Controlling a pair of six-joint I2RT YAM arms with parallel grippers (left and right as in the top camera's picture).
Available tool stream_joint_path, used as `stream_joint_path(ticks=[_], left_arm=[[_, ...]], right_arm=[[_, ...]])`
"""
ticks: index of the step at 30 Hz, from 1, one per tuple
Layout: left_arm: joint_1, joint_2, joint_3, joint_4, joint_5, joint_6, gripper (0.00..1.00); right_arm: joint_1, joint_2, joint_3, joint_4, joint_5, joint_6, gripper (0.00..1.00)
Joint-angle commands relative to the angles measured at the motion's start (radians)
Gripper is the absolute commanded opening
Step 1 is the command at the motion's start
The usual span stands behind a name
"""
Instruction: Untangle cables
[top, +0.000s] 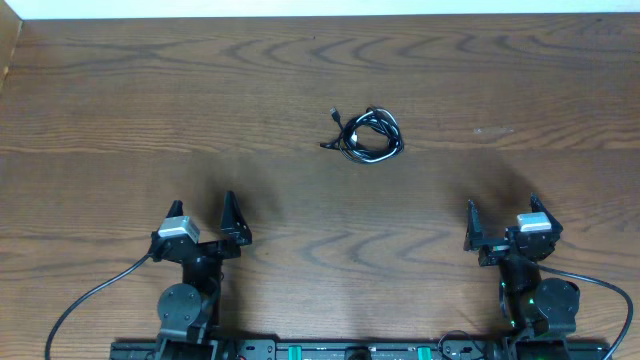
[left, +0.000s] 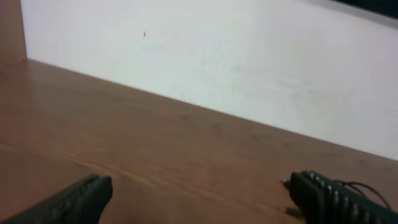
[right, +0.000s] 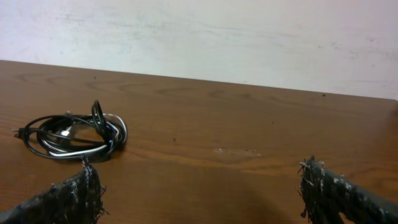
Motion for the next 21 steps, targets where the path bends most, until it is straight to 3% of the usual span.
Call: stream_joint_path(ticks=[1, 10, 21], left_arm=[[0.005, 0.01, 0.146, -0.045, 0.063, 0.031, 0.98], [0.005, 0.307, 0.6, -0.462, 0.16, 0.005, 0.98], [0.005, 0.967, 1.225, -0.924, 0.455, 0.006, 0.98]], right_arm=[[0.0, 0.002, -0.001, -0.005, 0.016, -0.009, 0.99], [0.0, 0.002, -0.001, -0.005, 0.016, -0.009, 0.99], [0.0, 0.002, -0.001, -0.005, 0.016, -0.009, 0.99]])
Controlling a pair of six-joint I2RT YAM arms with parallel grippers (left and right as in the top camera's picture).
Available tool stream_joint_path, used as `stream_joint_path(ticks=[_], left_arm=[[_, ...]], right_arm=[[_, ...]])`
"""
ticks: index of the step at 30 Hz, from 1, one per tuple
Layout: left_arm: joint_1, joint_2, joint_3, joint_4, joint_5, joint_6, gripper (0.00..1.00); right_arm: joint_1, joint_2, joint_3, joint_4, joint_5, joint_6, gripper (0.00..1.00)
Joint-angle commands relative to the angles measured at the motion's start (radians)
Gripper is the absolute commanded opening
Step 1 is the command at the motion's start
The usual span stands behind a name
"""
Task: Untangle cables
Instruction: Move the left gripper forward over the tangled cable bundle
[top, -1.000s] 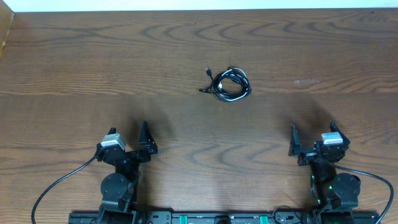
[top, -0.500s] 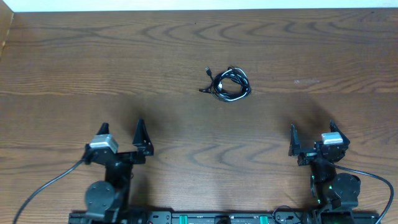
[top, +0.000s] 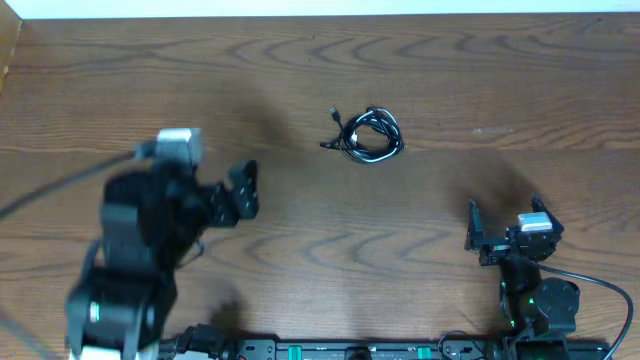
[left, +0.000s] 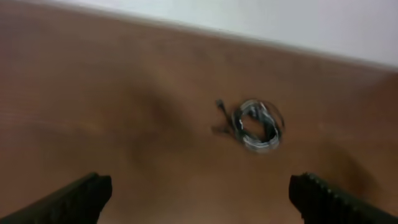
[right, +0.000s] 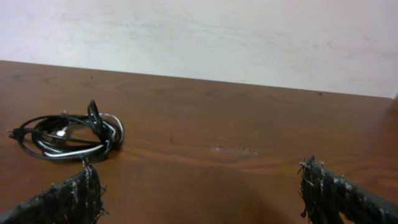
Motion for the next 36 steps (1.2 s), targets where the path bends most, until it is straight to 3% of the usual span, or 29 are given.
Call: stream_joint_path(ticks=[1, 6, 15, 21, 24, 25, 29, 36], left_arm=[[0.005, 0.205, 0.199, -0.131, 0.137, -0.005, 0.98], [-0.015, 0.411, 0.33, -0.246, 0.212, -0.005, 0.98], [-0.088, 0.684, 0.328, -0.214, 0.214, -0.028, 0.98], [-0.091, 0.849, 0.327, -0.184, 0.233, -0.209, 0.98], [-0.091, 0.926, 0.325, -0.164, 0.233, -0.317, 0.59], [-0.092, 0.952, 0.325, -0.144, 0.24, -0.334, 0.09], [-0.11, 0.977, 0.324, -0.121, 0.248, -0.381, 0.07], [-0.209, 0.982, 0.324, -0.096, 0.019, -0.52, 0.08]], right_arm=[[0.0, 0.0, -0.001, -0.005, 0.004, -0.009, 0.99], [0.0, 0.0, -0.001, -0.005, 0.004, -0.009, 0.99], [0.0, 0.0, -0.001, -0.005, 0.004, -0.009, 0.99], [0.0, 0.0, -0.001, -0.005, 0.005, -0.009, 0.99], [0.0, 0.0, -0.001, -0.005, 0.004, -0.009, 0.99], [0.0, 0.0, -0.001, -0.005, 0.004, -0.009, 0.99], [0.0, 0.0, -0.001, -0.005, 0.004, -0.009, 0.99], [0.0, 0.0, -0.001, -0.005, 0.005, -0.009, 0.99]])
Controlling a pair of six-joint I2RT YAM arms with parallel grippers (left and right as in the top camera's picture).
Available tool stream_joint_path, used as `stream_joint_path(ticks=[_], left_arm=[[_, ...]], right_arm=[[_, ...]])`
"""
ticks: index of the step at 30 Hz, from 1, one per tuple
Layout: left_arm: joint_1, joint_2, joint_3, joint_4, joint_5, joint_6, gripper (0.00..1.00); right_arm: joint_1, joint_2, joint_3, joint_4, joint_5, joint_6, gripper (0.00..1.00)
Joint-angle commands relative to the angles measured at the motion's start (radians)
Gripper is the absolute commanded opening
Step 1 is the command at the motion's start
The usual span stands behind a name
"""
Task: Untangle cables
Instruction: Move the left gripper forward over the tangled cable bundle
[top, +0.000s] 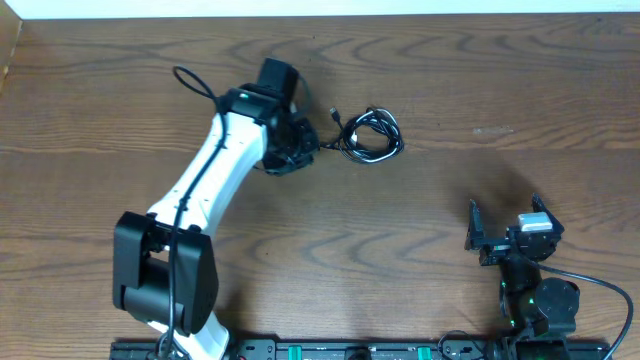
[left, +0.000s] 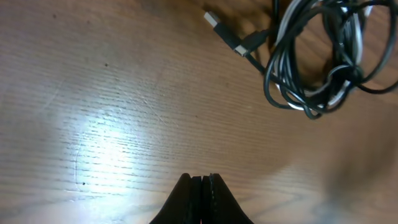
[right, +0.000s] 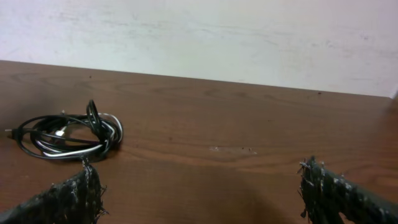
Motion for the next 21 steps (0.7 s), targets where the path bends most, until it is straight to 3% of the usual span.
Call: stream_joint_path(ticks=[1, 2, 3, 4, 6, 10, 13, 21], left_arm=[[-0.052, 0.005, 0.013, 0.01, -0.154, -0.11, 0.08], [-0.067, 0.005, 0.013, 0.016, -0.179, -0.118, 0.13], [-0.09, 0.005, 0.013, 0.02, -0.223, -0.144, 0.25], [-0.099, 0.005, 0.013, 0.021, -0.241, -0.157, 0.27], [-0.119, 0.006, 0.012, 0.031, -0.257, -0.168, 0.39], [-0.154, 0.006, 0.011, 0.069, -0.256, -0.168, 0.46], [-0.179, 0.006, 0.011, 0.107, -0.267, -0.171, 0.57], [-0.244, 0.036, 0.011, 0.179, -0.327, -0.239, 0.63]], right_arm=[[0.0, 0.0, -0.001, -0.004, 0.002, -0.009, 0.99], [0.0, 0.0, -0.001, -0.004, 0.002, -0.009, 0.99], [0.0, 0.0, -0.001, -0.004, 0.002, -0.009, 0.99], [0.0, 0.0, -0.001, -0.004, 0.002, -0.009, 0.99], [0.0, 0.0, -0.001, -0.004, 0.002, -0.009, 0.99], [0.0, 0.0, -0.001, -0.004, 0.002, -0.009, 0.99], [0.0, 0.0, -0.001, -0.004, 0.002, -0.009, 0.99], [0.0, 0.0, -0.001, -0.004, 0.002, -0.009, 0.99]])
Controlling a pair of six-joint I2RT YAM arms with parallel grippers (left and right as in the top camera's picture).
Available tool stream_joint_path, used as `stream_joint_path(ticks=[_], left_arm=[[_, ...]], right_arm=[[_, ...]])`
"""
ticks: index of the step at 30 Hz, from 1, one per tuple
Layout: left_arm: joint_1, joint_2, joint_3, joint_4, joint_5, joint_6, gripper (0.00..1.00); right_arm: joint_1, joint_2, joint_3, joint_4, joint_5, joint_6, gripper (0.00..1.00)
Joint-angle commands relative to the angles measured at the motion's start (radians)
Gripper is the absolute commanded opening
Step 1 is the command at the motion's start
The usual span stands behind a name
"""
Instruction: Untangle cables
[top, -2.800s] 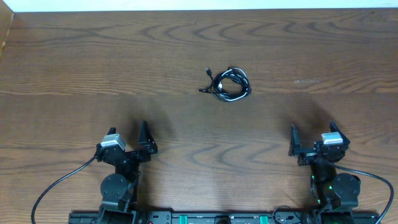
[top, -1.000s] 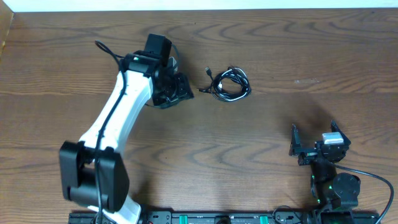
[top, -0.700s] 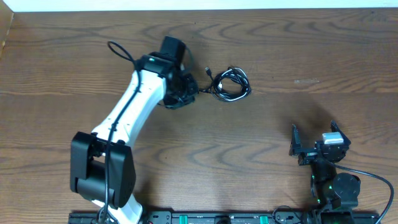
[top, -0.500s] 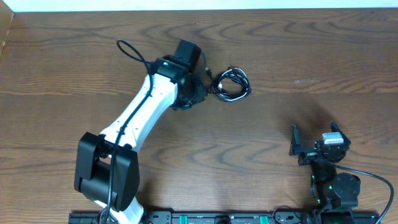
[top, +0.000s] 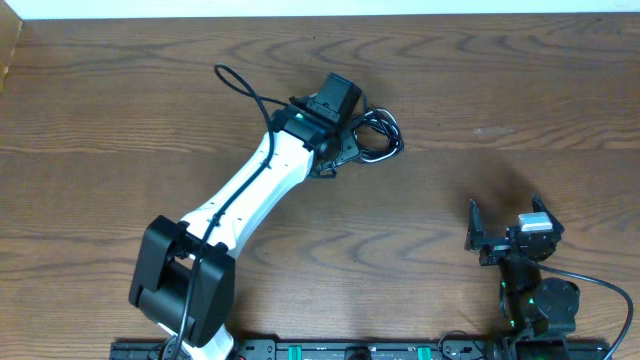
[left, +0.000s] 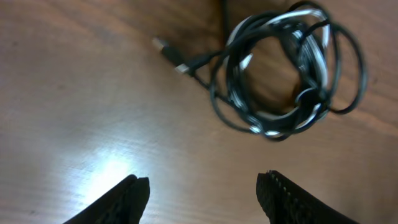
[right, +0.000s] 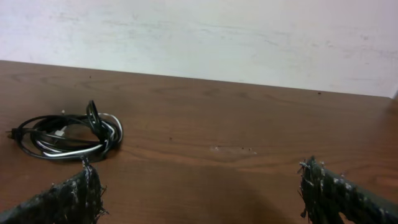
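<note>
A tangled coil of black and white cables (top: 385, 138) lies on the table at mid-back, with a USB plug (left: 168, 51) sticking out on its left. In the left wrist view the coil (left: 286, 81) lies just ahead of the fingers. My left gripper (top: 338, 158) hangs open at the coil's near-left edge, its jaws (left: 204, 180) wide apart and empty. My right gripper (top: 503, 212) rests open near the front right, far from the coil (right: 65, 137), with nothing between its fingers (right: 199, 171).
The wooden table (top: 520, 80) is bare around the coil. A white wall (right: 217, 31) runs along its far edge. The left arm (top: 240, 195) stretches diagonally from the front-left base to the coil.
My left gripper was shut just left of the coil; now it is open and sits further right, at the coil's edge. The coil and the right arm have not moved.
Both grippers first rested open near the front edge. Then the left arm was lifted and looked down at the coil. Later it was stretched out left of the coil with jaws shut. Now it is open beside the coil.
</note>
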Motion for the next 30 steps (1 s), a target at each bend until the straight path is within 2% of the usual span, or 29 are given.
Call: stream_joint_path(ticks=[1, 10, 13, 20, 22, 25, 30], left_arm=[[-0.026, 0.045, 0.011, 0.048, -0.039, -0.028, 0.63], [-0.061, 0.165, 0.011, 0.169, -0.039, -0.028, 0.63], [-0.065, 0.199, 0.011, 0.181, -0.038, -0.028, 0.68], [-0.063, 0.229, 0.011, 0.177, -0.04, -0.026, 0.68], [-0.061, 0.229, 0.011, 0.177, -0.049, -0.003, 0.62], [-0.044, 0.228, 0.011, 0.149, -0.118, 0.041, 0.42], [-0.004, 0.228, 0.011, 0.097, -0.143, 0.041, 0.24]], right_arm=[[0.0, 0.0, -0.001, -0.004, 0.002, -0.009, 0.99], [0.0, 0.0, -0.001, -0.004, 0.002, -0.009, 0.99], [0.0, 0.0, -0.001, -0.004, 0.002, -0.009, 0.99], [0.0, 0.0, -0.001, -0.004, 0.002, -0.009, 0.99], [0.0, 0.0, -0.001, -0.004, 0.002, -0.009, 0.99], [0.0, 0.0, -0.001, -0.004, 0.002, -0.009, 0.99], [0.0, 0.0, -0.001, -0.004, 0.002, -0.009, 0.99]])
